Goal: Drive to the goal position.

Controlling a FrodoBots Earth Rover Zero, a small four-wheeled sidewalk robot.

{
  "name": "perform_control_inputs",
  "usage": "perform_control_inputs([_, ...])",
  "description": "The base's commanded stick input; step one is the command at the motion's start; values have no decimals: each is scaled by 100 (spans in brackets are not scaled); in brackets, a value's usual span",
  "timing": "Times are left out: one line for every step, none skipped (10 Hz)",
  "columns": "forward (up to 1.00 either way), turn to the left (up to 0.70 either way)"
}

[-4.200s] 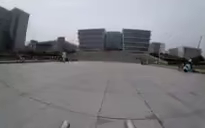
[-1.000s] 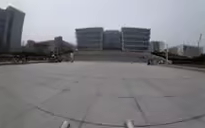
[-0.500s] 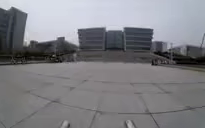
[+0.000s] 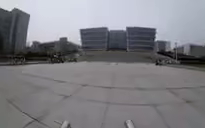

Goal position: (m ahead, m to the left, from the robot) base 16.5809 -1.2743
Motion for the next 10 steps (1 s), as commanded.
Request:
perform_control_inputs([100,0])
perform_control_inputs([100,0])
perform_control_inputs([100,0])
perform_control_inputs([100,3])
perform_control_inputs([100,-17])
perform_control_inputs([100,-40])
perform_control_inputs([100,-40])
perform_control_inputs([100,-40])
perform_control_inputs([100,-7])
perform_control_inputs([100,6])
